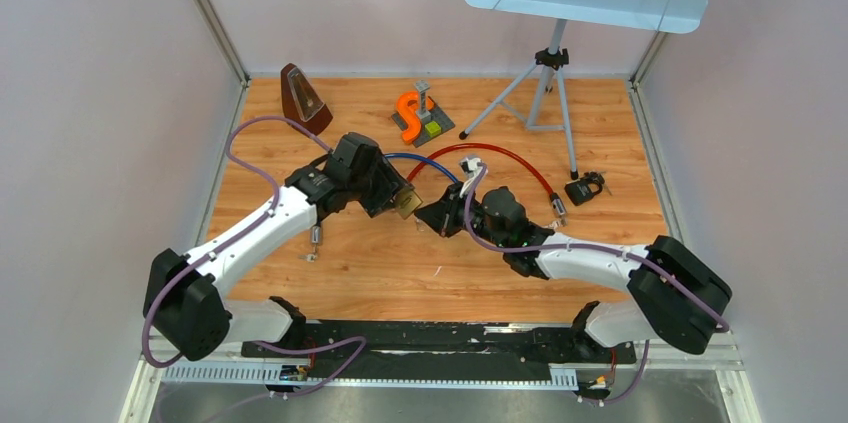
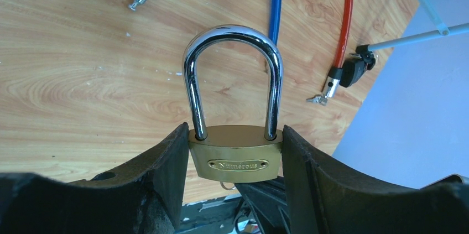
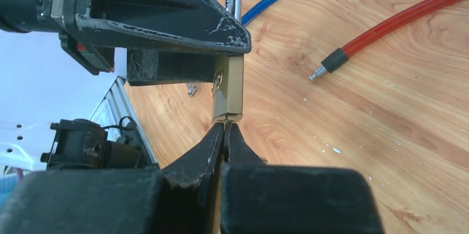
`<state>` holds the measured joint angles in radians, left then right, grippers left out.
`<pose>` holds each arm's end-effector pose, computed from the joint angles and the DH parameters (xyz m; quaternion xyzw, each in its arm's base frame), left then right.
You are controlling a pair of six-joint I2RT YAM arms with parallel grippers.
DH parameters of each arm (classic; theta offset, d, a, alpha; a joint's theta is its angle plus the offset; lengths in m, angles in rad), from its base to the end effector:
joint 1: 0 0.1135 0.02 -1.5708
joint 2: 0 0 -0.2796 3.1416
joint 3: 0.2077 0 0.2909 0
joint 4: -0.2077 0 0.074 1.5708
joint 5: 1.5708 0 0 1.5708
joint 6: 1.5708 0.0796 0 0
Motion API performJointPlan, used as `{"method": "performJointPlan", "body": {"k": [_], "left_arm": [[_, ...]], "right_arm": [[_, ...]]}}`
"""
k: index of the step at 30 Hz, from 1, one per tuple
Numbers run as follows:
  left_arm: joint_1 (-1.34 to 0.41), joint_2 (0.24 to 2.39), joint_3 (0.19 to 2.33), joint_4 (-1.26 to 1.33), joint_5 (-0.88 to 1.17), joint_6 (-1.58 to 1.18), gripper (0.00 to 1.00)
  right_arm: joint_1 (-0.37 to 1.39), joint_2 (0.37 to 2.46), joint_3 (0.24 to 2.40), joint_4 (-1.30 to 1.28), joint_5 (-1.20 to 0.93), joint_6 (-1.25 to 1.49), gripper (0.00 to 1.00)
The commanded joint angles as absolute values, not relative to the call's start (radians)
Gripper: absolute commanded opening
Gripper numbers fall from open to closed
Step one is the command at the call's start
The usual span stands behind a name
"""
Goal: Unlock with the key
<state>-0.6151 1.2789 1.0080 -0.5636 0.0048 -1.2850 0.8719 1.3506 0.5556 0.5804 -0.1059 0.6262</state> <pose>0.2718 -0.1925 0.2491 -0.3059 0.8814 -0.2941 0.2075 0.2192 0.2739 0.1925 -0.1282 0.7677 0.4567 0.4307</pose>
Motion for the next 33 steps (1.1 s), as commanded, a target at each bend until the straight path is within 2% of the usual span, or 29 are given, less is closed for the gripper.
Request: {"method": "performJointPlan", "body": {"k": [1,7,15,25,30,33], "left_arm": [[-0.664,1.241,1.016,-0.493,0.041,-1.341,0.0],[-0.673,1.19,0.945,-0.371,0.092,-1.398,0.0],[-0.673,1.044,0.786,-0.01,0.114,-1.392,0.0],[-0.673,0.948,0.628,0.37,0.163,-1.384,0.0],[-0.674,0.926,0.606,0.428,0.164,-1.365,0.0],[-0.672,0.921,0.599,0.415,0.138,-1.372,0.0]], "right_arm": [[0.871,1.369,0.593,0.727,-0.013,0.609,0.0],[0.848,1.363,0.566,0.795,-0.022,0.648,0.0],[0.731,1.351,0.459,0.953,-0.262,0.974,0.0],[0.674,1.48,0.428,1.223,-0.462,1.381,0.0],[0.672,1.599,0.43,1.423,-0.517,1.532,0.0],[0.67,1.627,0.435,1.442,-0.529,1.523,0.0]]}}
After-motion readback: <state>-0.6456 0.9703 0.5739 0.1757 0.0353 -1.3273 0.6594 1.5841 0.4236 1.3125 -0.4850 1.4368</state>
